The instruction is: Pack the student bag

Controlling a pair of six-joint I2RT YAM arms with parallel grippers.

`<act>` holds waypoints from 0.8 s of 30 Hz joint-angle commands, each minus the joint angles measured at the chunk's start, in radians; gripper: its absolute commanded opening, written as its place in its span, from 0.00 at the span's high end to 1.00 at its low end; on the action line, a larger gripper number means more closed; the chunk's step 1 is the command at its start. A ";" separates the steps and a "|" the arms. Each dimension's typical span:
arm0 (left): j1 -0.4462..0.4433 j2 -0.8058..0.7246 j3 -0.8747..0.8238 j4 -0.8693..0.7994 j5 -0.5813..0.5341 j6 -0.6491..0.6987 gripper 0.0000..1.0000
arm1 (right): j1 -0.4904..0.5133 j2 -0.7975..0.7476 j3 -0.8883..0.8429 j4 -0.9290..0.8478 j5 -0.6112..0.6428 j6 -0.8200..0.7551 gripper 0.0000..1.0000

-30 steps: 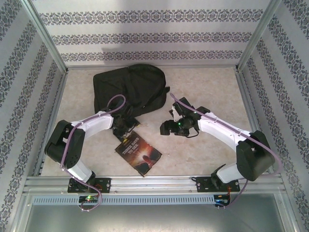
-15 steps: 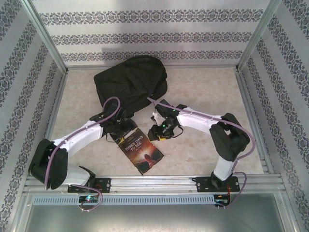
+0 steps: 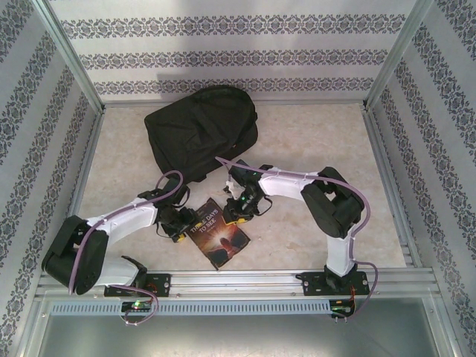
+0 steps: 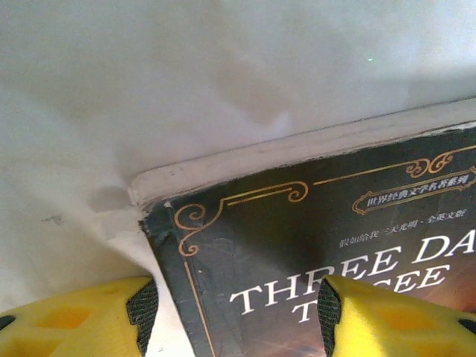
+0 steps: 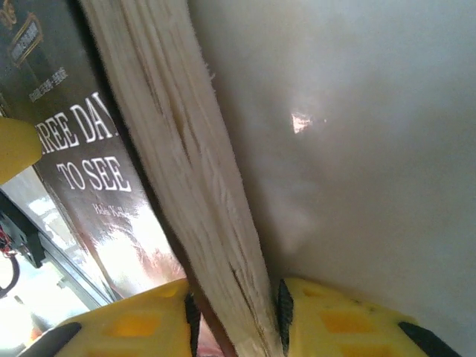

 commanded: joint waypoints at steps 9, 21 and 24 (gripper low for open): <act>-0.046 0.236 0.123 0.248 0.201 0.108 0.43 | -0.016 0.003 0.032 0.034 -0.107 0.039 0.75; -0.079 0.396 0.383 0.153 0.255 0.196 0.46 | -0.031 -0.036 -0.020 0.080 -0.130 0.089 0.87; -0.081 0.403 0.418 0.105 0.244 0.216 0.47 | -0.040 -0.039 -0.027 0.063 -0.069 0.094 0.97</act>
